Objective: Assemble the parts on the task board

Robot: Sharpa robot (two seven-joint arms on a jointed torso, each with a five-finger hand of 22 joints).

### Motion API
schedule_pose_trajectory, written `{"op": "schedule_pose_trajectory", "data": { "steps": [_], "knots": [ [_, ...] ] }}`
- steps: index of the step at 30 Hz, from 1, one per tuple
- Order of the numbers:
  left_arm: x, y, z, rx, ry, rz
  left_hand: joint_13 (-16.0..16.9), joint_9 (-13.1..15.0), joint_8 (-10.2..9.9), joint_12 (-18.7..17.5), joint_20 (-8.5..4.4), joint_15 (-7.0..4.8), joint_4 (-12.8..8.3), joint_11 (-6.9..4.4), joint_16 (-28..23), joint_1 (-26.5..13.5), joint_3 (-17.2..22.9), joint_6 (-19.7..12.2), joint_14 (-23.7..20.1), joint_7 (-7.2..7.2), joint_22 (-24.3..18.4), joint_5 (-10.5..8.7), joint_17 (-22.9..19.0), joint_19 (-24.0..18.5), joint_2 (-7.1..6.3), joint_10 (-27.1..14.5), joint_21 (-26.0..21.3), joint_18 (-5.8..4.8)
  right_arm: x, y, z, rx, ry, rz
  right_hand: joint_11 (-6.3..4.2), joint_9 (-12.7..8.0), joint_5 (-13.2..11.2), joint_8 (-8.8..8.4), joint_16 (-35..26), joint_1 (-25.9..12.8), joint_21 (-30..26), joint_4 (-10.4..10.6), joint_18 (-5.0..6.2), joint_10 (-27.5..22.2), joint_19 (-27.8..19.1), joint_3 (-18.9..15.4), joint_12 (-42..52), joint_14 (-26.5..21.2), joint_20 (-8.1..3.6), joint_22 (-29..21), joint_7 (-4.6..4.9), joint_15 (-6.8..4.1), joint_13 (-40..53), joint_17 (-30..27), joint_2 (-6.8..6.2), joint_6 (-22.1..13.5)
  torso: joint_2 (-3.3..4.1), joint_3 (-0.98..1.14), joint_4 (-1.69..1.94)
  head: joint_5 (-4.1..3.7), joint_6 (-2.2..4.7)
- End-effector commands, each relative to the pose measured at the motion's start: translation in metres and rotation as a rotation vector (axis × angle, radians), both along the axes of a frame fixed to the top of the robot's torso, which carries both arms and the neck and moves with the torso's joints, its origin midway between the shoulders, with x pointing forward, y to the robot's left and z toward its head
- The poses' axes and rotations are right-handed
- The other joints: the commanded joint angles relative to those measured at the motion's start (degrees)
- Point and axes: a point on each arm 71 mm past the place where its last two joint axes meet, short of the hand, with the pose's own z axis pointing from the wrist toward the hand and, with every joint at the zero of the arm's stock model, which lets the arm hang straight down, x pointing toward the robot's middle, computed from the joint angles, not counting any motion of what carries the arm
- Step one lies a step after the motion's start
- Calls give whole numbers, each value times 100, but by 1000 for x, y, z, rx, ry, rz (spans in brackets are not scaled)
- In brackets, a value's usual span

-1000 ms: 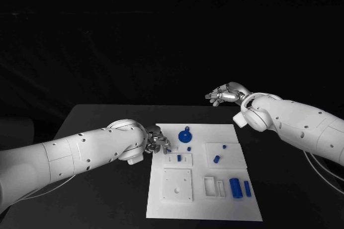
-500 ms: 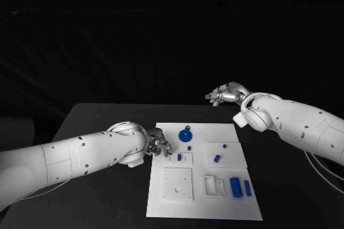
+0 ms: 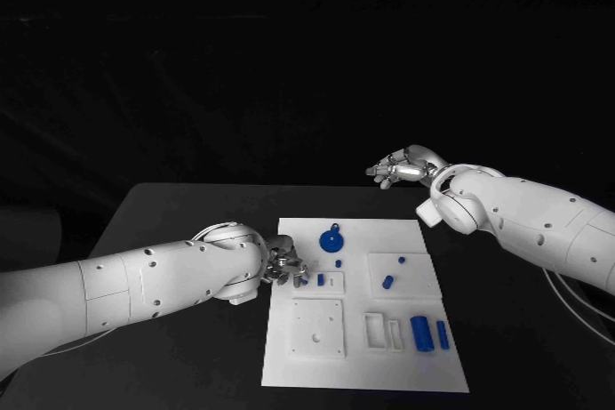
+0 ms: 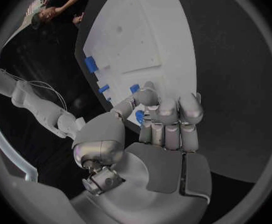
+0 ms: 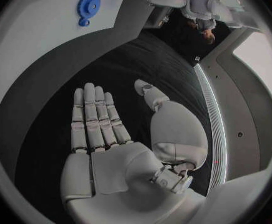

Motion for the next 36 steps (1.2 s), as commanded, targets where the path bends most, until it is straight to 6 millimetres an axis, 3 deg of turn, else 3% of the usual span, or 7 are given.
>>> {"op": "schedule_pose_trajectory", "data": {
  "steps": [1,14,31,36],
  "knots": [
    [1,-2,1,13,-25,-14,7,-2,15,9,-69,-118,-68,-43,30,53,164,62,81,-11,95,1236,8,-19,56,-7,27,774,0,1,0,-7,-5,9,7,-10,21,34,26,6,-21,-6,98,-27,7,-11,26,-44,28,7,28,-10,-8,-8,49,-17,2,4,-8,-1,-11],
    [3,0,0,19,-24,-14,17,-1,23,21,-72,-127,-70,-48,41,59,175,72,87,-16,97,1270,21,-19,40,-1,45,779,-1,1,0,-7,-5,10,8,-12,20,35,28,3,-23,-3,99,-27,7,-12,29,-43,30,9,29,-9,-12,-8,46,-18,0,6,-1,-21,-19],
    [-1,-2,-4,19,-5,-30,21,-2,23,25,-72,-130,-70,-49,44,60,177,72,87,-17,96,1270,26,-20,30,-2,53,779,-1,1,0,-7,-3,12,8,-15,21,36,29,3,-25,0,101,-28,7,-11,32,-43,32,12,29,-8,-17,-10,46,-18,2,-5,4,-59,-46],
    [-1,-1,-4,20,-4,-28,22,-3,23,26,-72,-132,-69,-49,44,61,178,71,87,-17,96,1268,28,-20,30,-2,55,779,-1,1,0,-7,-2,13,8,-16,20,36,30,2,-26,1,102,-28,8,-12,34,-44,33,13,29,-8,-19,-10,46,-19,0,3,0,-62,-56]
  ]
}}
